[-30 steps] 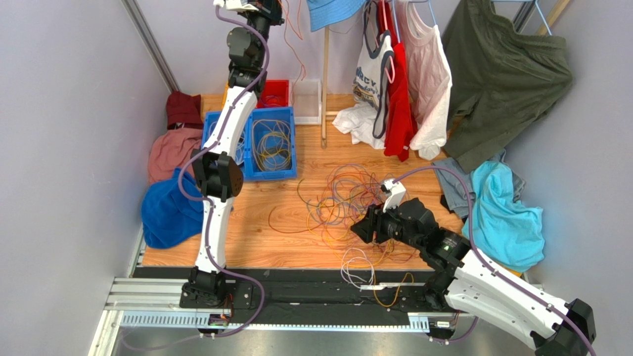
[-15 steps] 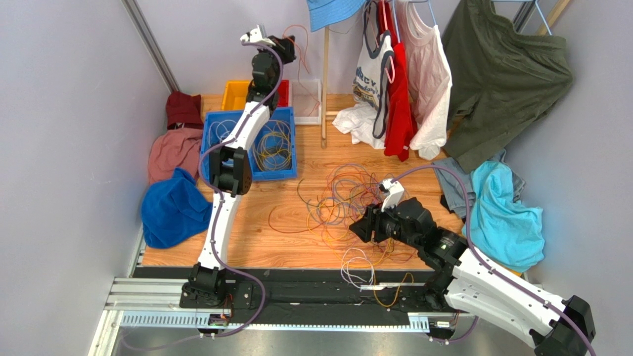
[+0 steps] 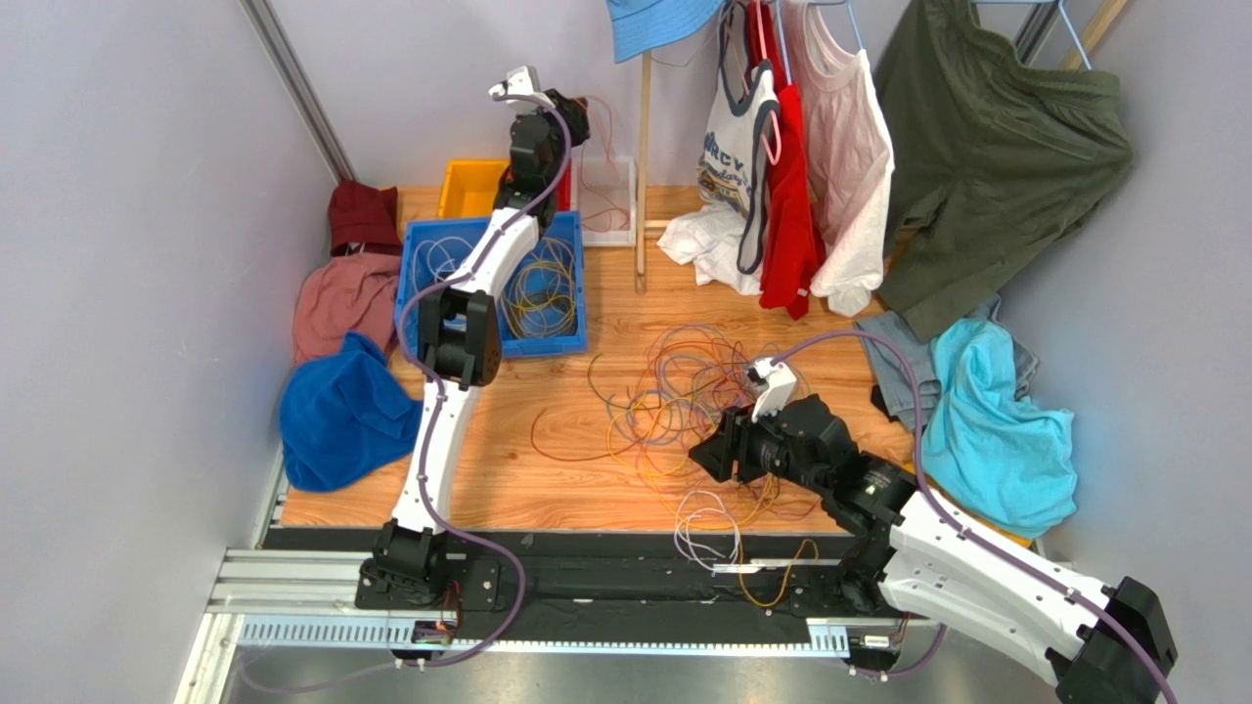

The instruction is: Untangle the cables

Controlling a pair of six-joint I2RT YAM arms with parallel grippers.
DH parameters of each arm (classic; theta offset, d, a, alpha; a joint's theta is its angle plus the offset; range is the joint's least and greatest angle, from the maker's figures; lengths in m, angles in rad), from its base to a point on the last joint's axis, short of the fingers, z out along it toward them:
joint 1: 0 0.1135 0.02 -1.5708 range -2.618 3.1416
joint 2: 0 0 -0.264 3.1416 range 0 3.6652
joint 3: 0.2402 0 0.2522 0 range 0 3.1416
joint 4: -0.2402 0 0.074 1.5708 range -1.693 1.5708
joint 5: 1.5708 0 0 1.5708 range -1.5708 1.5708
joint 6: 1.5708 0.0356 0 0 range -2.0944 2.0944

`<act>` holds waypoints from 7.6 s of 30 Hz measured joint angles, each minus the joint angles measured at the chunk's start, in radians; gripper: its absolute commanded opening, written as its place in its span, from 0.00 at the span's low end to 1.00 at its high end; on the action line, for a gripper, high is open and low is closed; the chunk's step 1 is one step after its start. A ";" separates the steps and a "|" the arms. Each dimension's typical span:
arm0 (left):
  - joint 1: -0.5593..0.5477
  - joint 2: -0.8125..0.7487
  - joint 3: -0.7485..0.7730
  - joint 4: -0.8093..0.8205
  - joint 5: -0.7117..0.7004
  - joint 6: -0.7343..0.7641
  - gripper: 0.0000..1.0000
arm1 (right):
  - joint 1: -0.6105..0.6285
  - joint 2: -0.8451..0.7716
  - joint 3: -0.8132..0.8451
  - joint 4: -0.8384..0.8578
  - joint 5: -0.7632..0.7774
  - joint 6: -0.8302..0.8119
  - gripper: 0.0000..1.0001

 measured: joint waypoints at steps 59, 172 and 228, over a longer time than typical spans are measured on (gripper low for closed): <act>-0.684 -1.348 -1.653 -0.620 -0.200 -0.227 0.93 | 0.000 -0.116 0.089 -0.333 0.319 0.091 0.56; -0.728 -2.022 -2.162 0.042 0.139 0.030 0.88 | 0.135 0.228 0.673 -0.303 0.140 -0.084 0.00; -0.638 -1.257 -0.370 -0.906 -0.273 0.465 0.00 | 0.135 -0.210 0.332 -0.368 0.300 -0.023 0.55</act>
